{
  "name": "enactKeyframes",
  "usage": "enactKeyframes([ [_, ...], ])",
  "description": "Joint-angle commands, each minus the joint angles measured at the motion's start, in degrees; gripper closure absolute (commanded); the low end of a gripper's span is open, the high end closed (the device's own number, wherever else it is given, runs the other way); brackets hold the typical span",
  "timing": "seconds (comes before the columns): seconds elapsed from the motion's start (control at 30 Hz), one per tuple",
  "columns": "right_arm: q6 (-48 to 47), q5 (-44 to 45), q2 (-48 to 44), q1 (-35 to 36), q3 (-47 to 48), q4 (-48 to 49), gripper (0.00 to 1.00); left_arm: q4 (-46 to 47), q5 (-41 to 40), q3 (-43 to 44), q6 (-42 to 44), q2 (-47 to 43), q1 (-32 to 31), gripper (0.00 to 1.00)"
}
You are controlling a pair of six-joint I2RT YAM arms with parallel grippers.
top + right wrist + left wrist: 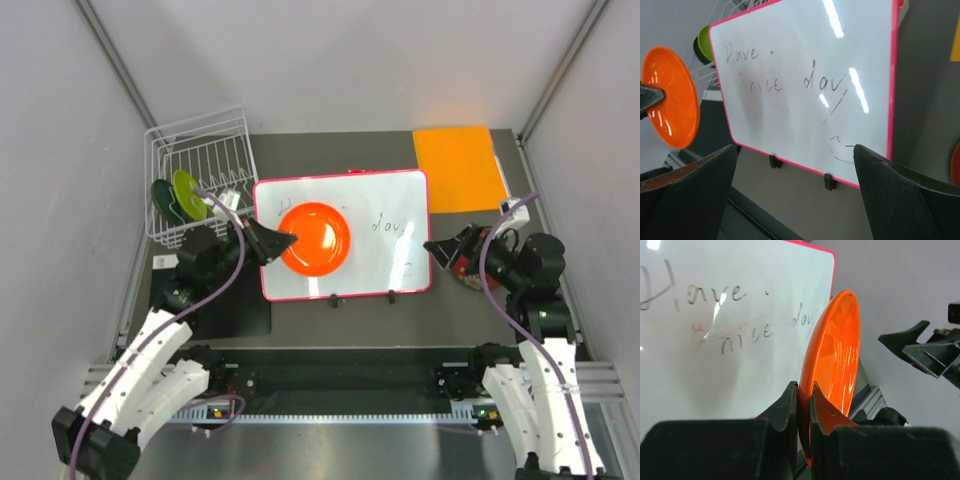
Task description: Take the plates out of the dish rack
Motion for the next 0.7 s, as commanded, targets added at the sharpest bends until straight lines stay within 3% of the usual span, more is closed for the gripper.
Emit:
enactKeyframes([
  [0.0,1.2,5.7,3.3,9.1,-0.2,6.5,0.0,9.4,-6.2,0.6,-0.2,4.5,-7.5,1.0],
  [0.2,5.0,13.2,9.5,22.0,-2.4,16.8,0.0,13.4,-10.4,1.5,0.8,11.8,-13.4,1.0],
  [0.33,6.8,15.9,14.1,28.7,-2.8,21.8,0.01,16.4,-10.0,1.1,0.4,13.9,-14.1,1.0],
  [0.53,9.0,15.9,18.8,32.1,-4.9,30.9,0.04,19.6,-9.9,1.5,-0.4,17.0,-16.8,1.0],
  [0.67,10.4,13.8,21.0,32.3,-5.4,34.9,0.15,22.2,-9.4,0.9,-1.8,18.6,-18.0,1.0],
])
